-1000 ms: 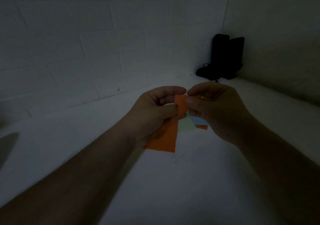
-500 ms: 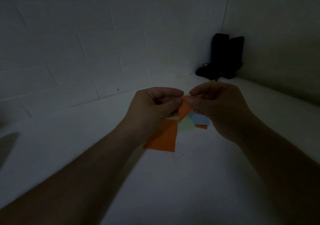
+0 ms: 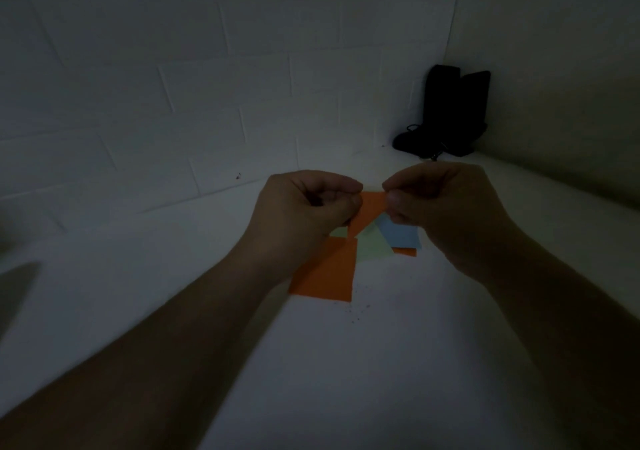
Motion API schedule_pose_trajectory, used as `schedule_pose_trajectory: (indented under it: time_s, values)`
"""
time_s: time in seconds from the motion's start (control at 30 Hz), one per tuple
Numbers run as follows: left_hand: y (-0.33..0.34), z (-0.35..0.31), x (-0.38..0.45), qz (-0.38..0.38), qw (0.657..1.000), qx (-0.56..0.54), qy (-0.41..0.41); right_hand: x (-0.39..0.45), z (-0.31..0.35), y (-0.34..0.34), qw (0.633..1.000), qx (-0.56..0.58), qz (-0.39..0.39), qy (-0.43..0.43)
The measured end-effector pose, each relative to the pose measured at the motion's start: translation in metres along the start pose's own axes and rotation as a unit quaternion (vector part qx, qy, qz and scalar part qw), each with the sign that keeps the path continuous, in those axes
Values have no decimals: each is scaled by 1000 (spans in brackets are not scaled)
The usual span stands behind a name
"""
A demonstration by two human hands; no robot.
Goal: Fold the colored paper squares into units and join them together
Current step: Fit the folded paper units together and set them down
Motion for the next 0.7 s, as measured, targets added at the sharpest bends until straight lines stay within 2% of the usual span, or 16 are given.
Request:
schedule_pose_trajectory:
  time_s: [0.27, 0.43, 0.6, 0.7]
  values:
    - [-2, -1, 2, -6, 1000, 5, 10, 1, 0, -1, 995, 85, 23, 47]
    - [-6, 0, 4, -19, 1000, 12, 20, 3, 1, -4, 995, 81, 12, 56]
    - [-1, 0, 1, -8, 1000, 3, 5, 4, -2, -5, 998, 2, -40, 38]
    - [-1, 0, 1, -18, 1000, -19, -12, 4, -5, -4, 995, 58, -42, 71]
Point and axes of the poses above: each hand's wrist, its own x-axis towards the middle knuckle, its own y-axis out of the palm, z = x × y, the point moved 5 cm from there along x, towards the middle knuckle, and after that the axes turned 13 degrees about -z, right-handed, at the moved point
